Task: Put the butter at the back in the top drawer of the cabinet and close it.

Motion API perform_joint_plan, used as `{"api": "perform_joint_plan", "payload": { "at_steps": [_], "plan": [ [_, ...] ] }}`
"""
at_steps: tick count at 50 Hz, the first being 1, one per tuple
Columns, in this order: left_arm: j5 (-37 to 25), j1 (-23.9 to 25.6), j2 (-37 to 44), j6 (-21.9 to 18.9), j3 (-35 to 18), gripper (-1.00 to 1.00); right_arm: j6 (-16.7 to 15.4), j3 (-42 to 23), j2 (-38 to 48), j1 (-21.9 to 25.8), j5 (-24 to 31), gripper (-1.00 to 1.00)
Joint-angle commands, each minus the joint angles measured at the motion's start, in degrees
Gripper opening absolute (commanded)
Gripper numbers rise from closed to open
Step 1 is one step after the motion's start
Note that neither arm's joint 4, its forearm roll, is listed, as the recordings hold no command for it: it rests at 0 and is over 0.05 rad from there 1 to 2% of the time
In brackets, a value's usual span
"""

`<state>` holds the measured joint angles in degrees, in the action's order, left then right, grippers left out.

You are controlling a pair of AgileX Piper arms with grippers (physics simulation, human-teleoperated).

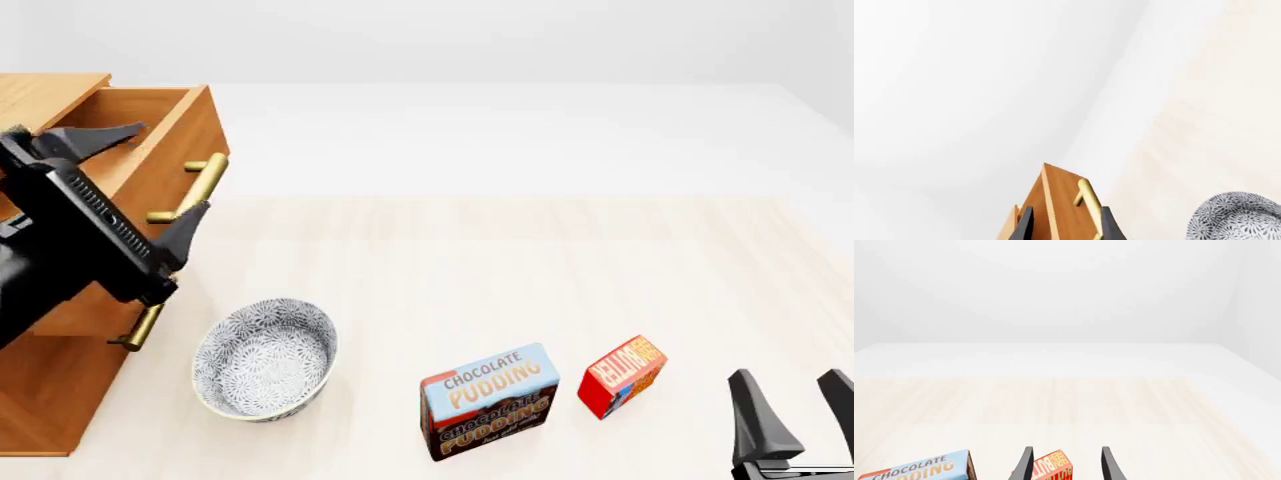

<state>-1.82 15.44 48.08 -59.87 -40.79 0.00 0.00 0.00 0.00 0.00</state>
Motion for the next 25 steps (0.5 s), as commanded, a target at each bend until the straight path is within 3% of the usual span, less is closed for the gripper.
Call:
{"api": "perform_joint_plan", "payload": {
  "at_steps": [1, 5, 9, 12, 14, 17, 18, 21, 22, 25],
  "plan": [
    [-14.08, -0.71, -1.66, 9.01, -11.1, 1.0, 0.0, 0.0, 0.0, 0.0, 0.0, 1.0],
    [-25.65, -1.49, 2.81, 17.92, -24.33, 1.0, 0.0, 0.0, 0.0, 0.0, 0.0, 1.0],
    [-33.64, -2.55, 5.31, 25.26, -33.63, 1.0, 0.0, 0.0, 0.0, 0.0, 0.0, 1.0],
    [-35.39, -3.88, 5.15, 27.06, -35.42, 1.0, 0.0, 0.0, 0.0, 0.0, 0.0, 1.0],
    [-38.37, -4.36, 6.73, 31.73, -38.91, 1.0, 0.0, 0.0, 0.0, 0.0, 0.0, 1.0],
    [-38.41, -4.35, 6.76, 31.73, -38.97, 1.0, 0.0, 0.0, 0.0, 0.0, 0.0, 1.0],
    [-42.4, -4.1, 9.13, 37.24, -43.76, 1.0, 0.0, 0.0, 0.0, 0.0, 0.0, 1.0],
    [-43.78, -4.54, 9.47, 38.32, -45.51, 1.0, 0.0, 0.0, 0.0, 0.0, 0.0, 1.0],
    [-48.16, -7.86, 9.47, 39.64, -49.47, 1.0, 0.0, 0.0, 0.0, 0.0, 0.0, 1.0],
    [-48.25, -7.86, 9.52, 39.64, -49.6, 1.0, 0.0, 0.0, 0.0, 0.0, 0.0, 1.0]
  ]
}}
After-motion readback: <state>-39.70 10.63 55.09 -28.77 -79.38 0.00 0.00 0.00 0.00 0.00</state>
